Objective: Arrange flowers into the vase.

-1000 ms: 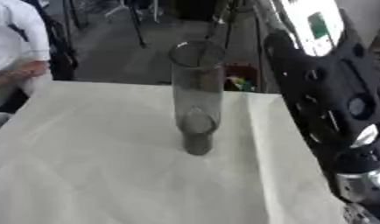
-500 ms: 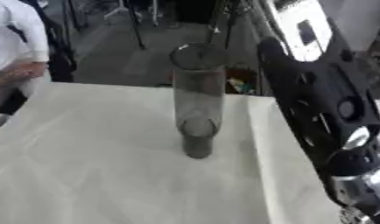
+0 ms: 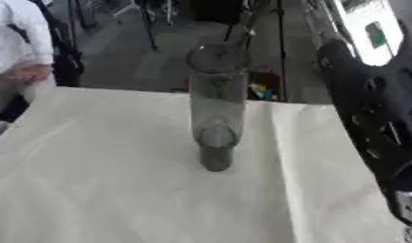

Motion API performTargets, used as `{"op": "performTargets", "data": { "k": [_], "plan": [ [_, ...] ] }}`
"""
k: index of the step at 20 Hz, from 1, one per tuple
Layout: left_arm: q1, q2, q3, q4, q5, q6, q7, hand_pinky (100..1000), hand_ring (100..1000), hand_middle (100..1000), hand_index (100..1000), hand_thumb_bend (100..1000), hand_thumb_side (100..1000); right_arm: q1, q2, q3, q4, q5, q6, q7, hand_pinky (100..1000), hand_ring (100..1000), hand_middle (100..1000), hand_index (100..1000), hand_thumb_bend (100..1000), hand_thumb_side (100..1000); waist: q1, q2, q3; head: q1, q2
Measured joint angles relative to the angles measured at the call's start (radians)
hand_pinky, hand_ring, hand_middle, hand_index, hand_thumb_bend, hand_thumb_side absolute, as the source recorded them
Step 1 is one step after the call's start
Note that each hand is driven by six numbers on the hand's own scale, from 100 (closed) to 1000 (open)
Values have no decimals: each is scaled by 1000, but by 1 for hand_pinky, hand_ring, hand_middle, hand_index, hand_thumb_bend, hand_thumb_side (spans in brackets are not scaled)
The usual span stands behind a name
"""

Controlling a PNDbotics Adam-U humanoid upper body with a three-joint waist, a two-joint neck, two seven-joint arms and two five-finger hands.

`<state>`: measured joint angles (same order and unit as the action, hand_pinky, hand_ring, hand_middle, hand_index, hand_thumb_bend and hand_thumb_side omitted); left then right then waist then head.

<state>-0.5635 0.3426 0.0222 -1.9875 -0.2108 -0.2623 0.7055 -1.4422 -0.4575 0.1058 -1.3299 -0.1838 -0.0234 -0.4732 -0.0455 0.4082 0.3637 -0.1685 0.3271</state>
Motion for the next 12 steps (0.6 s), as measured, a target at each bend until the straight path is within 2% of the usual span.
{"op": "performTargets", "data": {
  "k": [5, 12],
  "plan": [
    [-1, 0, 0, 0, 0, 0, 1, 906, 1000, 884, 970, 378, 1000, 1, -3, 0, 0, -12, 4, -4, 100, 100, 100, 100, 288, 415, -1, 13, 6, -1, -12],
    [-5, -1, 0, 0, 1, 1, 5, 906, 1000, 885, 970, 378, 1000, 1, -3, 0, 0, -42, 9, -8, 100, 100, 100, 100, 290, 414, -5, 24, 7, -2, -13]
  ]
}}
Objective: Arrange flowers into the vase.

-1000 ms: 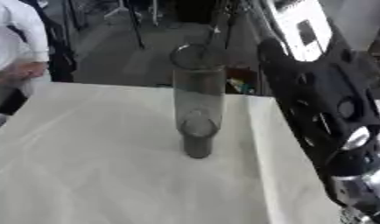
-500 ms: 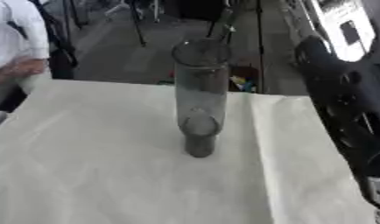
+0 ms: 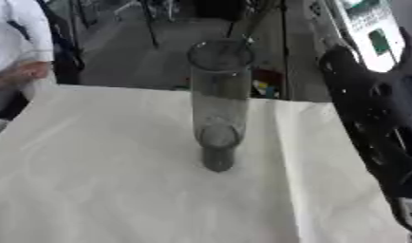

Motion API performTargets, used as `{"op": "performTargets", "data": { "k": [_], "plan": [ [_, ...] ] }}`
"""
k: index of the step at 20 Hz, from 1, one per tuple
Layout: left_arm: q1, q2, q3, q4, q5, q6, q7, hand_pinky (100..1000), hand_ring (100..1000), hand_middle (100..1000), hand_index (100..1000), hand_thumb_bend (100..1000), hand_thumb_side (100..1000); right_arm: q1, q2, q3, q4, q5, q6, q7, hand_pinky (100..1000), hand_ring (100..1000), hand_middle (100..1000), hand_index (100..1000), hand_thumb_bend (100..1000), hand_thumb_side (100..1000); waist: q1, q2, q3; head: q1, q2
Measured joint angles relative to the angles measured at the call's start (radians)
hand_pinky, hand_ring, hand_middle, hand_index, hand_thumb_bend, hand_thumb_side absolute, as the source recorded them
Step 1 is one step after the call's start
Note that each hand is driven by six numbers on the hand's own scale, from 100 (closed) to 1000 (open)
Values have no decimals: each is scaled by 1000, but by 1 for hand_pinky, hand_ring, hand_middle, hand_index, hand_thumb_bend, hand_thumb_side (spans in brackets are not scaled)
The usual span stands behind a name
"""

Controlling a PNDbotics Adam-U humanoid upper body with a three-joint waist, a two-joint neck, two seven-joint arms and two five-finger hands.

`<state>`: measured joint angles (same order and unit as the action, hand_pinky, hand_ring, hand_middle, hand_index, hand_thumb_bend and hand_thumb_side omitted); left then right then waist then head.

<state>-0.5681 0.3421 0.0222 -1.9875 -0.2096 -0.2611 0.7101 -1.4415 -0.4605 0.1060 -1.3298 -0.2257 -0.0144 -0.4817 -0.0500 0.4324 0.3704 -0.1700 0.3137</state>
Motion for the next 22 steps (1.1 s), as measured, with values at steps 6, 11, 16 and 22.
{"op": "performTargets", "data": {
  "k": [6, 11, 16, 22],
  "plan": [
    [-1, 0, 0, 0, 0, 0, 2, 907, 1000, 885, 970, 377, 1000, 0, 4, 1, 0, -15, 20, -8, 100, 100, 100, 100, 289, 411, -3, 0, 0, 0, 0],
    [-5, -4, -5, 0, 2, -1, 1, 907, 1000, 885, 970, 377, 1000, 0, 14, 1, 0, -23, 30, -13, 100, 100, 100, 100, 290, 410, -14, 0, 6, 0, -8],
    [-6, -8, -6, 0, 2, -2, 1, 907, 1000, 885, 970, 377, 1000, 0, 18, 3, 0, -27, 37, -16, 100, 100, 100, 100, 280, 408, -20, 0, 14, 0, -17],
    [-10, -8, -6, 0, 2, -5, 2, 908, 1000, 885, 970, 376, 1000, 1, 33, 13, 1, -32, 42, -4, 100, 100, 100, 100, 273, 408, -25, 5, 21, -5, -21]
  ]
}}
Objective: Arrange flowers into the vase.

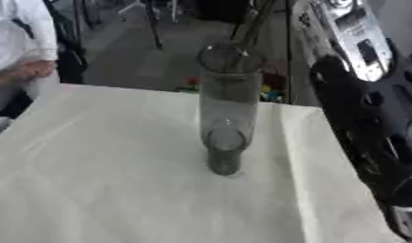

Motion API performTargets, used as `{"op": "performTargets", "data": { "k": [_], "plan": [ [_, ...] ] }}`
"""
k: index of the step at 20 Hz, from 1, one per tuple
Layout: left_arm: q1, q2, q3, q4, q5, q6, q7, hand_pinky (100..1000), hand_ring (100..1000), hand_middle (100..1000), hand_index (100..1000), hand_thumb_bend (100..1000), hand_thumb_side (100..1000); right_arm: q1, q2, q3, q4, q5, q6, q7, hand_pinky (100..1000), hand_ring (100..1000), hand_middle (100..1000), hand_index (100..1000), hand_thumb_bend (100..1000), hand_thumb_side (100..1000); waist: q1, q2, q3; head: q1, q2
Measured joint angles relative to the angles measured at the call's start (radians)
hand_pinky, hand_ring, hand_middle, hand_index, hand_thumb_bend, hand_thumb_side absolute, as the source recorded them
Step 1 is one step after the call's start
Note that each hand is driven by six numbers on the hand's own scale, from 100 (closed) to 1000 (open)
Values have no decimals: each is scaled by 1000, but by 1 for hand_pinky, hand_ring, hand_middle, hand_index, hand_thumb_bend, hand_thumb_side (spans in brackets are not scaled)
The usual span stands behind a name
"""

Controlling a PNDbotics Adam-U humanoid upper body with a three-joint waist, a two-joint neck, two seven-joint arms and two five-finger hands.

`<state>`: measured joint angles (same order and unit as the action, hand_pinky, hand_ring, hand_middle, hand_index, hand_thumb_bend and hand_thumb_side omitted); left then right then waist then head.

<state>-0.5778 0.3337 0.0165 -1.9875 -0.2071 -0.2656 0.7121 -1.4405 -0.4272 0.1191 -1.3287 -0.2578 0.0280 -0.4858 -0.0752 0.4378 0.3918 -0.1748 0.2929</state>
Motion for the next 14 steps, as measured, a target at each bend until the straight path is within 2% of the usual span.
{"op": "performTargets", "data": {
  "k": [14],
  "plan": [
    [-4, 0, 0, 0, 1, -6, 4, 909, 1000, 885, 971, 374, 1000, 24, 2, 46, 25, 24, 37, 40, 100, 100, 100, 100, 282, 413, -10, 7, 3, -3, -6]
  ]
}}
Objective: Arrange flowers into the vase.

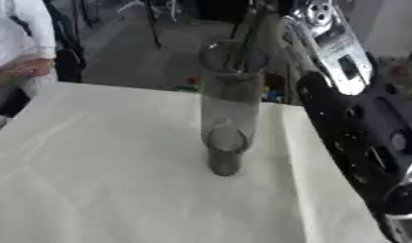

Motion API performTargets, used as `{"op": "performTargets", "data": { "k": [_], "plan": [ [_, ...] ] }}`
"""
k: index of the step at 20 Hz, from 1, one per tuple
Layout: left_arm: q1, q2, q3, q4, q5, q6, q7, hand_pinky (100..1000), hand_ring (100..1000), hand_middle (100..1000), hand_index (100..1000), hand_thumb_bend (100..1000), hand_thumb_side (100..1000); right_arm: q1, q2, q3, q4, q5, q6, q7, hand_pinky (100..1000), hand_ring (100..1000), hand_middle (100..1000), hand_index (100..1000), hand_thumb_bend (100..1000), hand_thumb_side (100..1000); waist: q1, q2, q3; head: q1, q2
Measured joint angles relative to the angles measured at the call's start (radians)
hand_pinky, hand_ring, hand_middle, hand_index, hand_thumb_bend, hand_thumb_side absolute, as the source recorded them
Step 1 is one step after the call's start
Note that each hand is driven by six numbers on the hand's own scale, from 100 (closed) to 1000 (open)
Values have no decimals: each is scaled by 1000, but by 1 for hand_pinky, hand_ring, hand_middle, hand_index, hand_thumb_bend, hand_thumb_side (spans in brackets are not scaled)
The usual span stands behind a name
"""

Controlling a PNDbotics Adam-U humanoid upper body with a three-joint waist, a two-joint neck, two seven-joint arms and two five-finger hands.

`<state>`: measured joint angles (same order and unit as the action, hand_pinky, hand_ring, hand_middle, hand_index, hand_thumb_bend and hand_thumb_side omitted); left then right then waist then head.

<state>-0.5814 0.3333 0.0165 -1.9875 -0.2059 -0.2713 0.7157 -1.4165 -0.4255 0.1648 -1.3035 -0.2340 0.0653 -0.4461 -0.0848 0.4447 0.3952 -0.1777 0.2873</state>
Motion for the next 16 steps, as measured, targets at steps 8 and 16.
{"op": "performTargets", "data": {
  "k": [8, 16],
  "plan": [
    [-2, -8, 0, 0, 0, -4, 3, 908, 1000, 885, 971, 374, 1000, 9, 0, 16, 18, 8, 10, 17, 100, 100, 100, 100, 273, 438, -4, 6, 1, 1, -7],
    [-5, -8, 0, 0, 0, -5, 3, 908, 1000, 885, 971, 374, 1000, 9, 0, 23, 25, 52, 20, 64, 240, 322, 100, 100, 296, 461, -10, 6, 0, 6, -8]
  ]
}}
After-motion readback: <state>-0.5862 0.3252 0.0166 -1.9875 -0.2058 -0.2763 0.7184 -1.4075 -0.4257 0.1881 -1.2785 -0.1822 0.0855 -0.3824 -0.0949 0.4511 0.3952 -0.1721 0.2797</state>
